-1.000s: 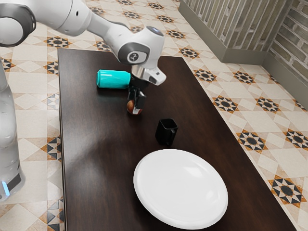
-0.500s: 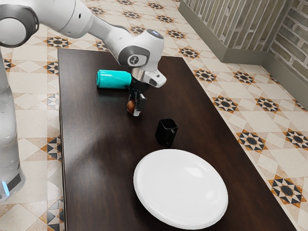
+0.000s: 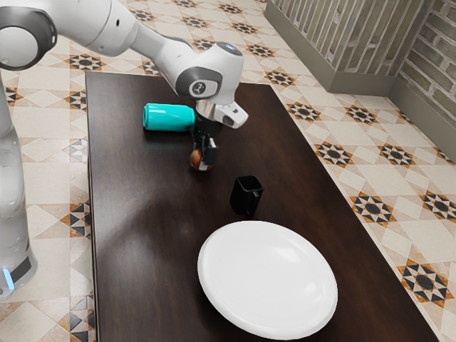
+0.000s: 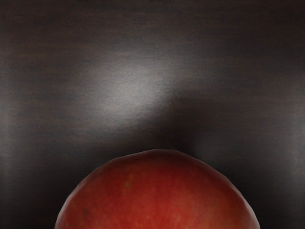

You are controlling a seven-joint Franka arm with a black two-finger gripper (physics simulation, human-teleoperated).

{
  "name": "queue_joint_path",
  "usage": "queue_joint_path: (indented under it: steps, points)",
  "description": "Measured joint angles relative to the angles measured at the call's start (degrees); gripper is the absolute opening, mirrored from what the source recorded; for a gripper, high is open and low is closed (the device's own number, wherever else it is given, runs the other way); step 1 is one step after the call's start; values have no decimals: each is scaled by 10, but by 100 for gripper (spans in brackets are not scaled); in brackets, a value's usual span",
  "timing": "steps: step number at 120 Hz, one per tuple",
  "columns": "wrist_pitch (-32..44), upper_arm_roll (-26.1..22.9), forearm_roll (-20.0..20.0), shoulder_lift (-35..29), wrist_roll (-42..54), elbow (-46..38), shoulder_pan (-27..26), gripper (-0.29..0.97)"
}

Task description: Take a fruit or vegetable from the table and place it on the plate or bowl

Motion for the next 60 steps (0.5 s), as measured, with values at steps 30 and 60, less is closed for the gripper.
queue_joint_path:
  steps: [30,60]
  points:
    - [1,-4,15,-27,-4,28,-26,32]
    - [-3,-59,48,-7,-6,220,-54,34]
